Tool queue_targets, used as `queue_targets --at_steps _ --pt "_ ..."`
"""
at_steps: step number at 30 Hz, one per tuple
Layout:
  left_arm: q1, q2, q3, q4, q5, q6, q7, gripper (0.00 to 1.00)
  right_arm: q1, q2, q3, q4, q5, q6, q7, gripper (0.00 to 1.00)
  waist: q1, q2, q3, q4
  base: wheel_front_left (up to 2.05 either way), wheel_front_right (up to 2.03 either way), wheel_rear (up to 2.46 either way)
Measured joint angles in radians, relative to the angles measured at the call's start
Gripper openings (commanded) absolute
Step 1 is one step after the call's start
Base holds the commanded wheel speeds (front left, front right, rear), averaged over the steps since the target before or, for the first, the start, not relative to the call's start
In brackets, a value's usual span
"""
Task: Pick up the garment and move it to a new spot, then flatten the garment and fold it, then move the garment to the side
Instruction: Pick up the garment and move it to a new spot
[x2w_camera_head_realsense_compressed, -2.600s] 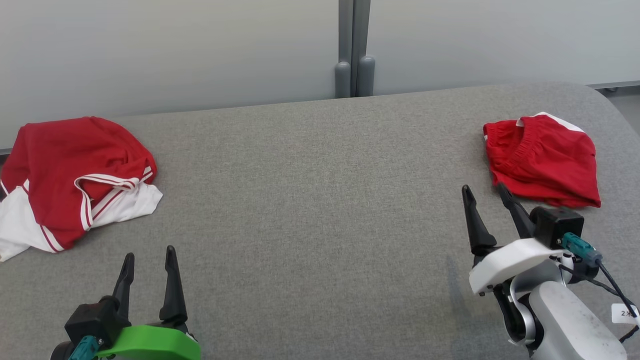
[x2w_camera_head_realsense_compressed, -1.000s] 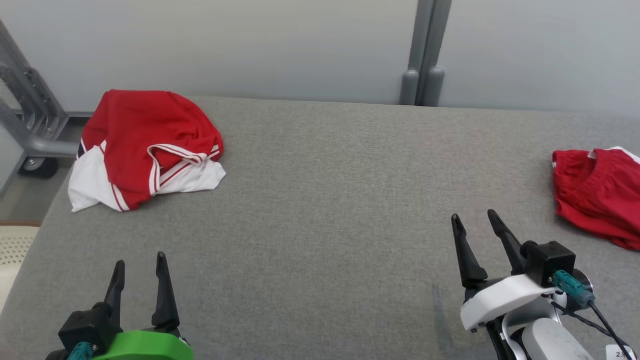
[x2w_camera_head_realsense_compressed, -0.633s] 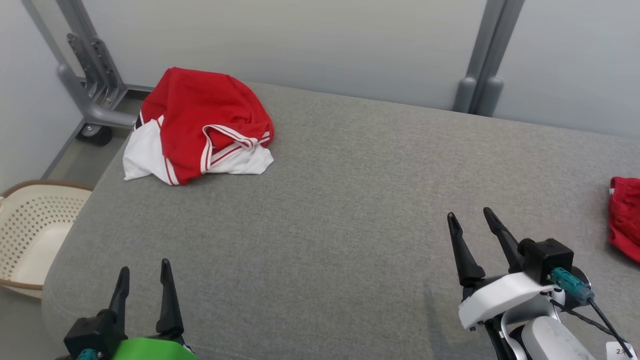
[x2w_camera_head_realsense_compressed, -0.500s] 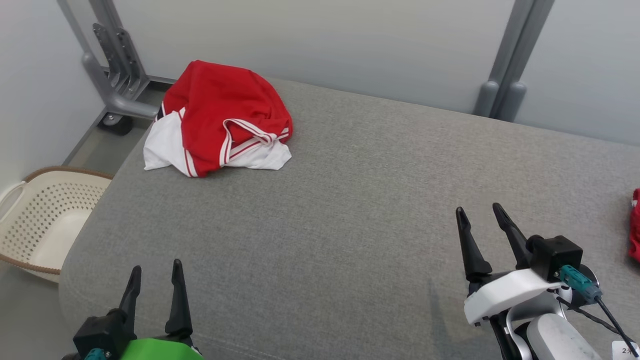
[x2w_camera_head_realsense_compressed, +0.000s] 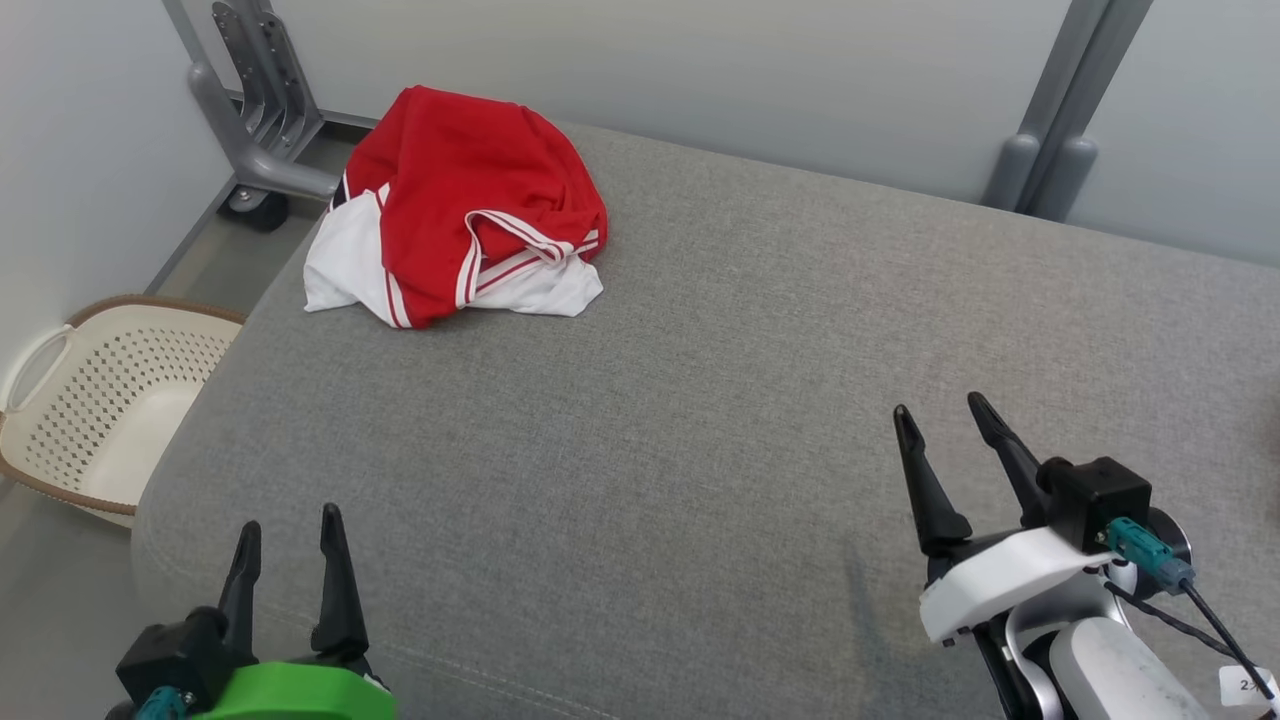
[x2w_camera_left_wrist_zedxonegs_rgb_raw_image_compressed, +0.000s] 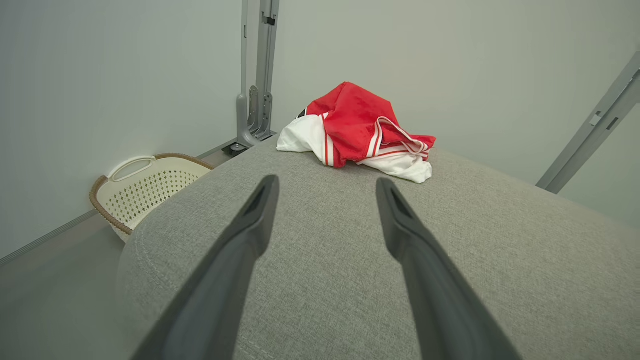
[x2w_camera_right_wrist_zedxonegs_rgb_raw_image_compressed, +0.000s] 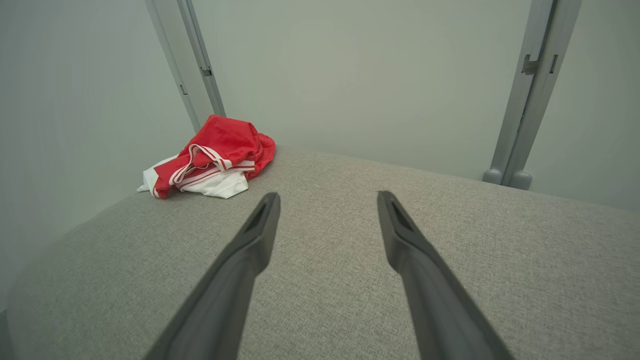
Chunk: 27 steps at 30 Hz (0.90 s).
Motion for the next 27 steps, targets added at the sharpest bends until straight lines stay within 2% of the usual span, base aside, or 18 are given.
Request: queue_targets --at_steps 3,11,18,27 --pt "-0.030 0.000 -0.013 -0.005 -0.001 0.000 0.010 1.00 -0.013 -0.011 -0.008 -0.012 -0.007 0.000 0.008 1.00 0.0000 0.0000 0.017 -0.009 0.00 0.00 0.00" --pt "-0.230 0.004 -0.002 -0.009 0.006 -0.001 0.072 1.00 -0.078 -0.040 -0.025 -0.067 -0.039 0.000 0.039 1.00 0.0000 0.0000 0.076 -0.037 0.00 0.00 0.00" --pt "-0.438 0.037 0.029 0.025 -0.027 -0.008 0.178 1.00 -0.201 -0.095 -0.062 -0.146 -0.074 0.000 0.080 1.00 0.0000 0.0000 0.156 -0.077 0.00 0.00 0.00" --pt "-0.682 0.066 0.085 0.095 -0.088 -0.009 0.295 1.00 -0.269 -0.124 -0.079 -0.215 -0.092 0.000 0.131 1.00 0.0000 0.0000 0.267 -0.126 0.00 0.00 0.00"
